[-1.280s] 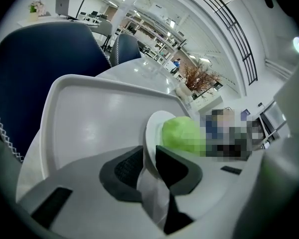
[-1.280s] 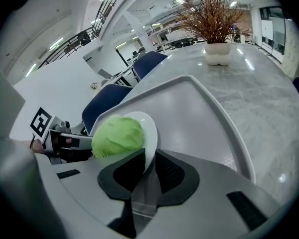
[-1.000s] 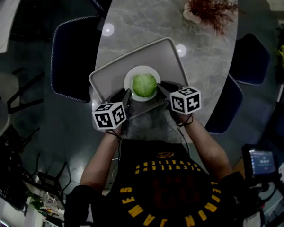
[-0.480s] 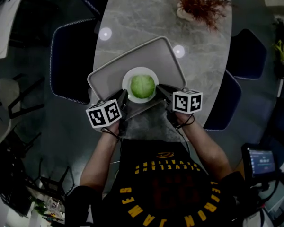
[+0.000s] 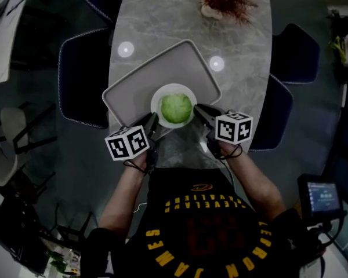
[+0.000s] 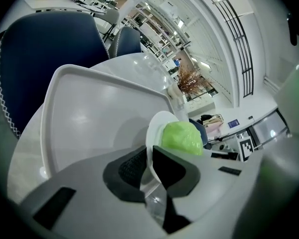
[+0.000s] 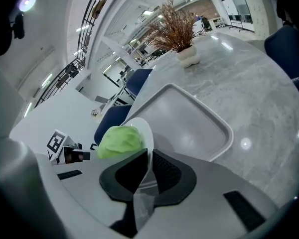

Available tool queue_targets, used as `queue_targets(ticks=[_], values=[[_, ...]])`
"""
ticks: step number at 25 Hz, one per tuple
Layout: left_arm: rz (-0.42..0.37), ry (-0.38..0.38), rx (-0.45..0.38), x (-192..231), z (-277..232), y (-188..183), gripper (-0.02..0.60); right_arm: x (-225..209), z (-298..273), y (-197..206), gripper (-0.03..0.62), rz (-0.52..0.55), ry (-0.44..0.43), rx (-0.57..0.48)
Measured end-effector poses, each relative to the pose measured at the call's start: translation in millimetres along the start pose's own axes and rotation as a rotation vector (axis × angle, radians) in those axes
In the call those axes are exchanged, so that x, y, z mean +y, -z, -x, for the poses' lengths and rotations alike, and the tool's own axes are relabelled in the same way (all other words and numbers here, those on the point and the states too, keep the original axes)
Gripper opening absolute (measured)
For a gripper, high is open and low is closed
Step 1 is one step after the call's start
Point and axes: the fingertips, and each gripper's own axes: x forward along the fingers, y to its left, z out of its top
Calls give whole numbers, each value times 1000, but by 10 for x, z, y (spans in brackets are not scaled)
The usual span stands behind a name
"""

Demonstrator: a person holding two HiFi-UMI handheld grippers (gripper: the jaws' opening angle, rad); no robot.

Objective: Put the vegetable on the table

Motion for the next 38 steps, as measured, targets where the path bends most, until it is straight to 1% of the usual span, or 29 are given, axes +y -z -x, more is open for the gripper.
queue_targets(ticks=[4,7,11,14,23,29,34,38], values=[[-16,10,20,14,-53,2,41,3,20,4,37,-24,-4,-45],[-40,11,33,-88,-31,95,41,7,191,87,34,-36,-9,-78],[-88,22,47,-440,108,418,41,26,683,321,33,-38,-10,-131],[-121,3,53,-604,140,654,41,-51,960,500,32,-41,-6,-154],[-150,18,99,-1098,-24,1255,38,-467,1487,851,32,-89,-7,-194],[-144,1,118,-1358,-446,1580,38,-996,1742,987,32,-117,-14,-191],[-123,9,146,-1475,-405,1981,38,-1069,2012,1302,32,-143,14,-180],[-118,-7,173,-1434,-653,2143,38,-1364,1960,1443,33,-171,30,-159]])
